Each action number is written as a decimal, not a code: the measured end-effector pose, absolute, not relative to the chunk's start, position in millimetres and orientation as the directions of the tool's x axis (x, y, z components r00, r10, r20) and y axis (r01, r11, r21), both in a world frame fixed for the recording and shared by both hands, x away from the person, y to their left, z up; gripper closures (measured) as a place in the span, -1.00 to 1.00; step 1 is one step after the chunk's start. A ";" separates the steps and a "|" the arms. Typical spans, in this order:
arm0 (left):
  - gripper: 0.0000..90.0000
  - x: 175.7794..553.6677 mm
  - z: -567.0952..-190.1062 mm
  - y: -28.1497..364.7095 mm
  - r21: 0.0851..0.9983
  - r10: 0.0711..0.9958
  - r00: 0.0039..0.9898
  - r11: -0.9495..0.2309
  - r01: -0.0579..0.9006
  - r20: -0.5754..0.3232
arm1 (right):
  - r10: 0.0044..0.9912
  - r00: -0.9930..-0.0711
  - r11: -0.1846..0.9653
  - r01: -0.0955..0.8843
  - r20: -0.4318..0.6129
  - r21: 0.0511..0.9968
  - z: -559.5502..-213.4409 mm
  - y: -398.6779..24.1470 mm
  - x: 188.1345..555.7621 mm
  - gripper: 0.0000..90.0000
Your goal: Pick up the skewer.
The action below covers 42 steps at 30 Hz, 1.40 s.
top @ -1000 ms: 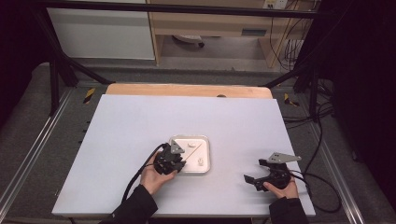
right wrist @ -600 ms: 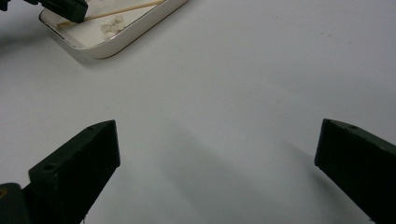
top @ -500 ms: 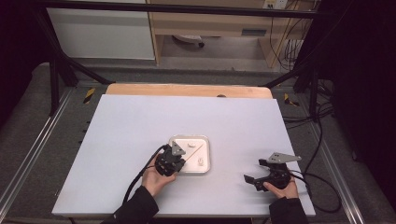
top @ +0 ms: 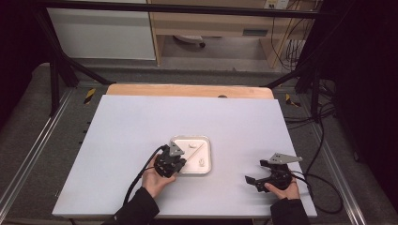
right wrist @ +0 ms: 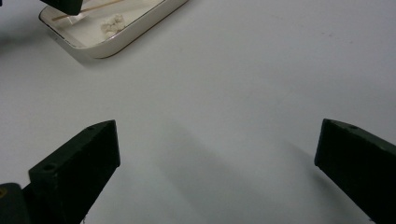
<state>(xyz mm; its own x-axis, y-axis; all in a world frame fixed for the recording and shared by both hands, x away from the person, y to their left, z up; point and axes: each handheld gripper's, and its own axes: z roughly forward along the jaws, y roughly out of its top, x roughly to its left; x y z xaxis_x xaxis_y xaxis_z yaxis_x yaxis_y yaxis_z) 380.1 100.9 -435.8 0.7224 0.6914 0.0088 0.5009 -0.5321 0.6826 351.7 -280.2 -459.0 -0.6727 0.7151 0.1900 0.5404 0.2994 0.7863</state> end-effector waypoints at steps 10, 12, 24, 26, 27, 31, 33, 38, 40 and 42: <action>0.96 377.6 -427.1 111.1 0.709 0.680 0.732 -0.505 0.493 -0.025 | 0.714 -0.679 0.315 0.529 0.170 0.788 -458.6 -278.6 351.7 -0.99; 0.96 376.9 -425.7 113.2 0.712 0.676 0.737 -0.506 0.487 -0.024 | 0.714 -0.680 0.316 0.525 0.166 0.790 -457.6 -277.0 351.6 -0.99; 0.96 373.6 -418.9 121.5 0.723 0.651 0.758 -0.505 0.471 -0.040 | 0.719 -0.688 0.365 0.491 0.096 0.791 -451.4 -264.8 352.3 -0.99; 0.96 372.5 -417.5 122.6 0.724 0.646 0.762 -0.508 0.466 -0.037 | 0.718 -0.690 0.366 0.486 0.092 0.794 -450.7 -263.0 352.1 -0.99; 0.96 372.1 -416.5 123.7 0.727 0.642 0.765 -0.506 0.464 -0.042 | 0.717 -0.692 0.371 0.483 0.086 0.793 -449.8 -261.3 351.9 -0.99; 0.96 370.4 -412.7 126.4 0.729 0.635 0.771 -0.508 0.459 -0.043 | 0.706 -0.707 0.406 0.459 0.048 0.790 -446.2 -255.4 351.8 -0.99; 0.96 370.0 -411.1 127.6 0.728 0.633 0.773 -0.511 0.456 -0.040 | 0.700 -0.714 0.421 0.446 0.030 0.790 -444.5 -252.4 352.1 -0.99; 0.96 368.7 -409.3 128.9 0.724 0.616 0.787 -0.524 0.448 -0.041 | 0.687 -0.726 0.471 0.414 -0.030 0.779 -439.5 -244.2 352.0 -0.98; 0.96 368.5 -409.2 128.5 0.722 0.610 0.791 -0.530 0.445 -0.040 | 0.681 -0.731 0.484 0.401 -0.047 0.777 -438.0 -240.8 352.2 -0.98; 0.96 368.0 -409.0 127.9 0.718 0.603 0.797 -0.538 0.441 -0.038 | 0.674 -0.736 0.502 0.391 -0.066 0.771 -436.3 -237.0 352.2 -0.98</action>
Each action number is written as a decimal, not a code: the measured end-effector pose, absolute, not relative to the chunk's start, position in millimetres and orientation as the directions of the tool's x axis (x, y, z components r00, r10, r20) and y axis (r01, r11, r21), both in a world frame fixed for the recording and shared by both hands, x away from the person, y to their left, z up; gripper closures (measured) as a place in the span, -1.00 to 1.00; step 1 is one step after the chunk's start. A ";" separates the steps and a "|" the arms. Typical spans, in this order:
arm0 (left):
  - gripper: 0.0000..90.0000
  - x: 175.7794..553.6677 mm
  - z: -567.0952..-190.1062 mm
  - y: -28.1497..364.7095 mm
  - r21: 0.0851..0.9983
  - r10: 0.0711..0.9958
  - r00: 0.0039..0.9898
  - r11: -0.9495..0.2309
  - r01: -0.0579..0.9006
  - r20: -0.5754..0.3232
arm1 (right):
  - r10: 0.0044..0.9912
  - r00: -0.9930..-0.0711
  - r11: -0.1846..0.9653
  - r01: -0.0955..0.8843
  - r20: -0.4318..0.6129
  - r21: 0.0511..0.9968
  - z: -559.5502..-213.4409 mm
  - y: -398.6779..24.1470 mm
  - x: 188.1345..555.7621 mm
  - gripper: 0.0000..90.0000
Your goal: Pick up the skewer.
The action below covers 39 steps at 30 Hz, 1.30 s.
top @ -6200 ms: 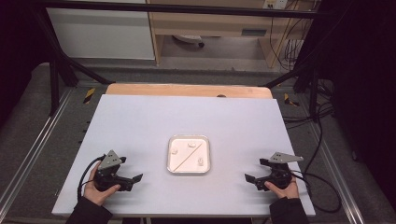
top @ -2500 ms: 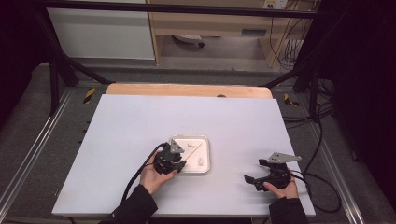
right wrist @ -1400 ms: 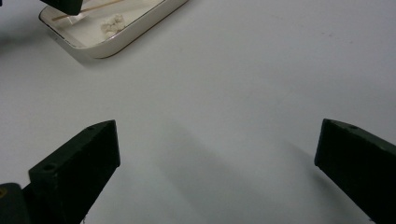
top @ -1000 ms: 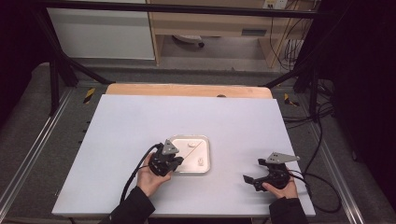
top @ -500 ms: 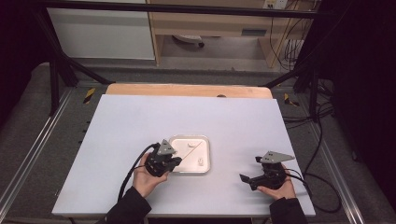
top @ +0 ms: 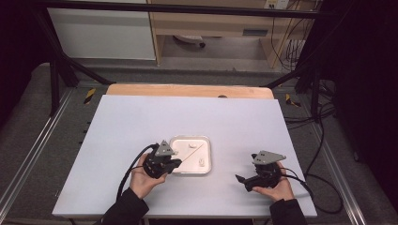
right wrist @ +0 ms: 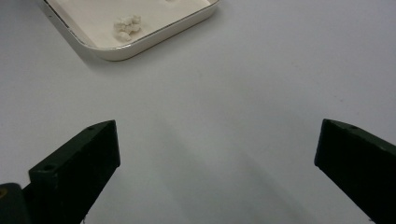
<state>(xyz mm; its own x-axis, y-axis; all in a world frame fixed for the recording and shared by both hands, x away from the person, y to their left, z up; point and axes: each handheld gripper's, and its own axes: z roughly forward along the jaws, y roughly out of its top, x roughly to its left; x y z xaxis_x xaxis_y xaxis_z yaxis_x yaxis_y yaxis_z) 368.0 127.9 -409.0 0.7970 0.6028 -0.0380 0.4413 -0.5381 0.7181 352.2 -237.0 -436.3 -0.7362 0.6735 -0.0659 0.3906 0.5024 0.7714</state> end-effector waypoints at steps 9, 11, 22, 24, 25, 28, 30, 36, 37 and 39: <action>0.96 366.2 -406.4 122.2 0.713 0.574 0.819 -0.562 0.420 -0.031 | 0.623 -0.763 0.592 0.314 -0.174 0.743 -427.5 -219.8 349.8 -0.97; 0.96 365.8 -405.5 119.4 0.713 0.566 0.824 -0.565 0.414 -0.030 | 0.607 -0.769 0.613 0.292 -0.201 0.734 -425.2 -215.3 349.5 -0.97; 0.96 363.5 -400.5 104.8 0.706 0.529 0.848 -0.595 0.384 -0.016 | 0.517 -0.791 0.721 0.197 -0.327 0.664 -416.6 -194.8 349.9 -0.93; 0.96 363.0 -399.4 101.3 0.704 0.522 0.853 -0.601 0.380 -0.014 | 0.502 -0.794 0.735 0.183 -0.343 0.652 -415.6 -191.9 349.6 -0.92; 0.96 363.0 -399.4 101.3 0.704 0.522 0.853 -0.601 0.380 -0.014 | 0.502 -0.794 0.735 0.183 -0.343 0.652 -415.6 -191.9 349.6 -0.92; 0.96 362.5 -398.8 97.4 0.698 0.512 0.859 -0.611 0.374 -0.012 | 0.476 -0.793 0.758 0.152 -0.380 0.634 -414.3 -188.3 348.9 -0.90; 0.96 362.4 -398.7 96.3 0.697 0.510 0.860 -0.613 0.372 -0.011 | 0.463 -0.793 0.770 0.139 -0.395 0.623 -414.0 -186.3 347.9 -0.88; 0.96 361.5 -397.1 88.5 0.693 0.495 0.869 -0.623 0.364 -0.011 | 0.414 -0.796 0.799 0.087 -0.441 0.595 -412.6 -181.0 345.8 -0.80; 0.96 361.4 -396.9 87.0 0.691 0.492 0.870 -0.626 0.361 -0.009 | 0.414 -0.796 0.799 0.087 -0.441 0.595 -412.6 -181.0 345.8 -0.80; 0.96 361.2 -396.2 84.3 0.688 0.486 0.874 -0.632 0.356 -0.005 | 0.402 -0.796 0.804 0.072 -0.451 0.590 -413.1 -179.5 345.3 -0.77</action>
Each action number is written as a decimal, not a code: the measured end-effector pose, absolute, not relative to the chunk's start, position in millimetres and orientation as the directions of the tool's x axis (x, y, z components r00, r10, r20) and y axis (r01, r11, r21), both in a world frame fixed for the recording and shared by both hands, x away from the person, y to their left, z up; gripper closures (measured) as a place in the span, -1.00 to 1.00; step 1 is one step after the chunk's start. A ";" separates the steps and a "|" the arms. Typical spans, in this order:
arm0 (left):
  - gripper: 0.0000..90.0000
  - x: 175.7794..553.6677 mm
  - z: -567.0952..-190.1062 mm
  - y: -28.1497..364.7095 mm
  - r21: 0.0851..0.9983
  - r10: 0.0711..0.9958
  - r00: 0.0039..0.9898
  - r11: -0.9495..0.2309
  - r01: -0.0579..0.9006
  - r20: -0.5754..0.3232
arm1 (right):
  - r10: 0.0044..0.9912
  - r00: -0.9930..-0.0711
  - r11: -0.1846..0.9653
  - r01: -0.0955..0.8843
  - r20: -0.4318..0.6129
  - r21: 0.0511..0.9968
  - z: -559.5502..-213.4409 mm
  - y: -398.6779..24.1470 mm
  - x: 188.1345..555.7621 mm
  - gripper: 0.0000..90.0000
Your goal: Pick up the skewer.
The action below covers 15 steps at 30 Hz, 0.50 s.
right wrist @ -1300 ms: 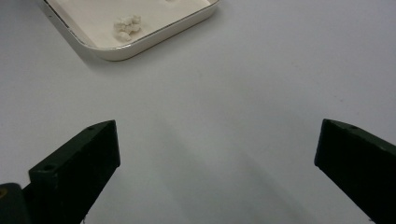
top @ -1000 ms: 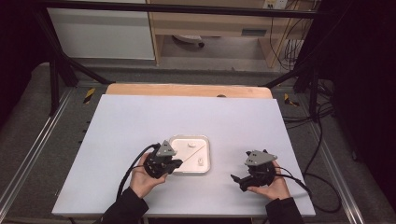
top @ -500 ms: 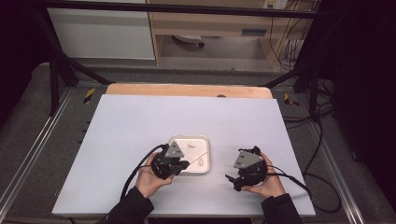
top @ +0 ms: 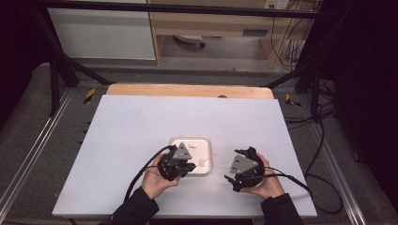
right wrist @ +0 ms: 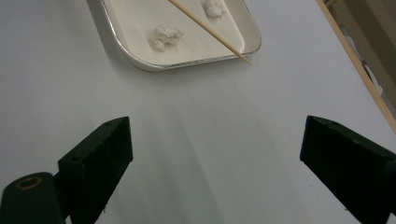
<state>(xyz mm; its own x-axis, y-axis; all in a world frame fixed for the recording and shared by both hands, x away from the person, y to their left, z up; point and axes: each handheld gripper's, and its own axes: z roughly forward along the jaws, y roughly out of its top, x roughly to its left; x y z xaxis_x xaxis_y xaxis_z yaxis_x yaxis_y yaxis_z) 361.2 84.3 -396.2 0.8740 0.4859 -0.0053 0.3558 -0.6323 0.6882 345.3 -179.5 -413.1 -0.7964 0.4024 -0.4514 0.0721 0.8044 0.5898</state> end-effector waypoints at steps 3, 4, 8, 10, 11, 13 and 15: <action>0.96 360.4 -395.9 79.6 0.686 0.479 0.878 -0.638 0.350 -0.002 | 0.374 -0.795 0.818 0.040 -0.478 0.573 -413.4 -177.9 343.5 -0.71; 0.96 360.1 -395.9 77.8 0.684 0.476 0.879 -0.640 0.349 -0.002 | 0.374 -0.795 0.818 0.040 -0.478 0.573 -413.4 -177.9 343.5 -0.71; 0.96 360.1 -395.6 71.6 0.673 0.464 0.886 -0.657 0.340 0.004 | 0.345 -0.789 0.830 0.004 -0.508 0.558 -413.6 -176.9 341.5 -0.61; 0.96 360.0 -395.6 68.4 0.670 0.460 0.888 -0.661 0.338 0.006 | 0.322 -0.788 0.838 -0.021 -0.525 0.545 -413.8 -176.5 340.8 -0.56; 0.96 360.0 -395.6 66.5 0.670 0.456 0.890 -0.662 0.335 0.007 | 0.308 -0.785 0.841 -0.040 -0.538 0.540 -414.5 -175.7 340.3 -0.50; 0.96 359.5 -394.9 61.1 0.664 0.446 0.895 -0.673 0.325 0.014 | 0.291 -0.783 0.846 -0.058 -0.550 0.531 -415.0 -175.3 339.7 -0.45; 0.96 359.3 -394.8 59.3 0.662 0.443 0.896 -0.677 0.322 0.017 | 0.285 -0.780 0.847 -0.067 -0.557 0.527 -415.3 -175.1 339.5 -0.43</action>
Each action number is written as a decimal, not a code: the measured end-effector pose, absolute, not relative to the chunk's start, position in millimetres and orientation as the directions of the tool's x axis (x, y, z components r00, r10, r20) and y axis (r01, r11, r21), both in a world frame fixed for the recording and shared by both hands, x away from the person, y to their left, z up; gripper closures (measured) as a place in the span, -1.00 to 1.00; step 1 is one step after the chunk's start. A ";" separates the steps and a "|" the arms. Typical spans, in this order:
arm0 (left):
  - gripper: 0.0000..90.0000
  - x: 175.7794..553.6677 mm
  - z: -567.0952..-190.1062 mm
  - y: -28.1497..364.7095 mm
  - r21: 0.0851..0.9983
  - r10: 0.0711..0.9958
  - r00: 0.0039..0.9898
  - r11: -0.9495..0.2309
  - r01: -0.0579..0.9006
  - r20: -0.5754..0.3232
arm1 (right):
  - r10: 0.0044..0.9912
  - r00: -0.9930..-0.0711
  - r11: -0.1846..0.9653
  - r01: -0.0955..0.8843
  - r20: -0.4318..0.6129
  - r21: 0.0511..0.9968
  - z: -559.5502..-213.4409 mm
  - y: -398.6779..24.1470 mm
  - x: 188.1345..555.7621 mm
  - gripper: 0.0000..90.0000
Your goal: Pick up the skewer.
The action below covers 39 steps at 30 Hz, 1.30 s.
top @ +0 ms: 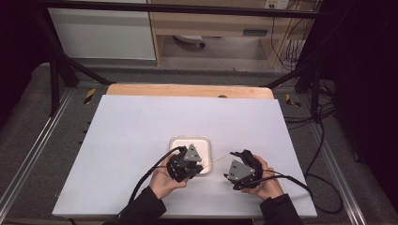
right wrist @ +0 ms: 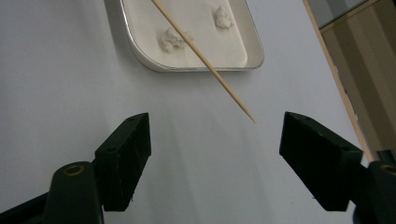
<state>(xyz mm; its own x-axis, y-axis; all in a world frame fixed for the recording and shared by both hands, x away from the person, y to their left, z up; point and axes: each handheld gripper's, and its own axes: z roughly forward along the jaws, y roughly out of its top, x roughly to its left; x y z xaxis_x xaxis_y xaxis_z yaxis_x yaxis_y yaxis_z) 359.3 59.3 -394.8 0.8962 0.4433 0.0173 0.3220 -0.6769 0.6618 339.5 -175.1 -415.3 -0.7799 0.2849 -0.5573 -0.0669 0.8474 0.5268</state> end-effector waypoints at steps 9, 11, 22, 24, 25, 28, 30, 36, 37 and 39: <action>0.96 357.5 -394.4 44.3 0.646 0.415 0.909 -0.703 0.298 0.033 | 0.175 -0.746 0.875 -0.181 -0.643 0.449 -418.2 -174.8 337.4 -0.13; 0.96 357.4 -394.5 41.5 0.644 0.411 0.911 -0.707 0.294 0.035 | 0.145 -0.740 0.880 -0.207 -0.657 0.428 -418.8 -174.6 336.7 -0.05; 0.96 356.6 -395.0 24.8 0.627 0.381 0.924 -0.729 0.275 0.037 | -0.006 -0.700 0.900 -0.315 -0.715 0.301 -425.6 -172.7 336.2 0.30; 0.96 356.4 -395.6 21.0 0.625 0.375 0.926 -0.732 0.271 0.037 | -0.028 -0.690 0.899 -0.334 -0.724 0.284 -426.3 -172.6 336.2 0.35; 0.96 356.4 -395.6 21.0 0.625 0.375 0.926 -0.732 0.271 0.037 | -0.028 -0.690 0.899 -0.334 -0.724 0.284 -426.3 -172.6 336.2 0.35; 0.96 356.1 -396.0 18.6 0.621 0.368 0.929 -0.736 0.268 0.035 | -0.056 -0.689 0.898 -0.350 -0.723 0.265 -428.1 -172.5 335.1 0.45; 0.96 355.9 -396.0 17.5 0.623 0.366 0.930 -0.735 0.267 0.033 | -0.063 -0.688 0.898 -0.355 -0.723 0.260 -428.1 -172.4 334.9 0.47; 0.96 355.8 -395.6 17.0 0.620 0.358 0.933 -0.739 0.264 0.029 | -0.110 -0.679 0.893 -0.389 -0.726 0.228 -429.4 -170.5 334.0 0.69; 0.96 355.7 -395.6 17.1 0.619 0.356 0.934 -0.740 0.262 0.029 | -0.110 -0.679 0.893 -0.389 -0.726 0.228 -429.4 -170.5 334.0 0.69; 0.96 355.5 -395.4 17.2 0.619 0.354 0.935 -0.740 0.261 0.029 | -0.130 -0.671 0.891 -0.402 -0.730 0.211 -429.0 -169.8 334.3 0.74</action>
